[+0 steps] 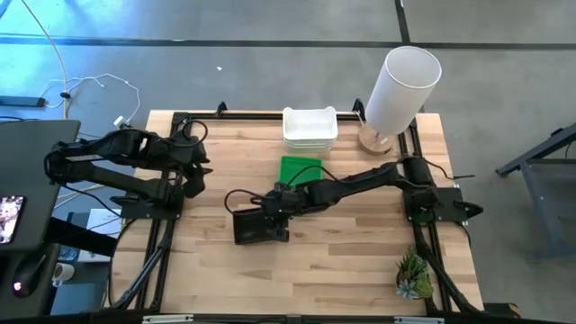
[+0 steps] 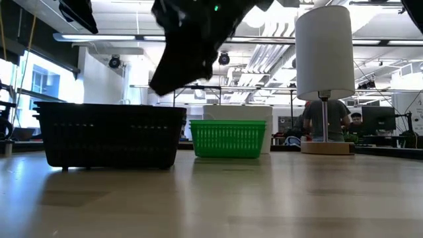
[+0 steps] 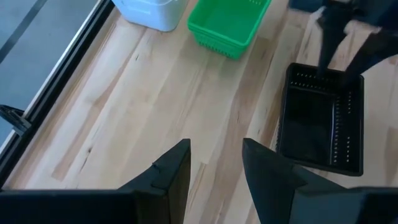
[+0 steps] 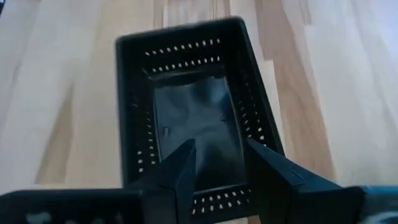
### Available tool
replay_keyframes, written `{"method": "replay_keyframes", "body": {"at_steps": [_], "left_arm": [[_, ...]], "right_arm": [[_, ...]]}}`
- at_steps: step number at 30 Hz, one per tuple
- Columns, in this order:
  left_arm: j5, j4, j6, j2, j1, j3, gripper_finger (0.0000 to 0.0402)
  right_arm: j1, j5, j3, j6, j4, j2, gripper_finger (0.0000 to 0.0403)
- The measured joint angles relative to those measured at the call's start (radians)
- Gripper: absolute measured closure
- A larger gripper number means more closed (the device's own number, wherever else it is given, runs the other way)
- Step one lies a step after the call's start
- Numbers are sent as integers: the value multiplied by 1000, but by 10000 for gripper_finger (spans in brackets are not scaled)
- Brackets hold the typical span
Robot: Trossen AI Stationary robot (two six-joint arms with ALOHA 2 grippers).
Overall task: Stack baskets by color
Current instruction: Move the black bins to the center of the table
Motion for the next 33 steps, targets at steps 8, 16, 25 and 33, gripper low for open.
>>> {"method": "replay_keyframes", "body": {"at_steps": [8,16,25,33], "left_arm": [[-7,0,2,0,0,0,271],[-8,0,2,0,0,0,271],[-9,0,2,0,0,0,271],[-11,0,3,0,0,0,271]], "right_arm": [[-15,-55,-1,31,-32,57,279],[-15,-24,0,101,-115,59,279],[-14,-27,0,164,-178,59,279],[-13,-50,0,213,-179,58,279]]}}
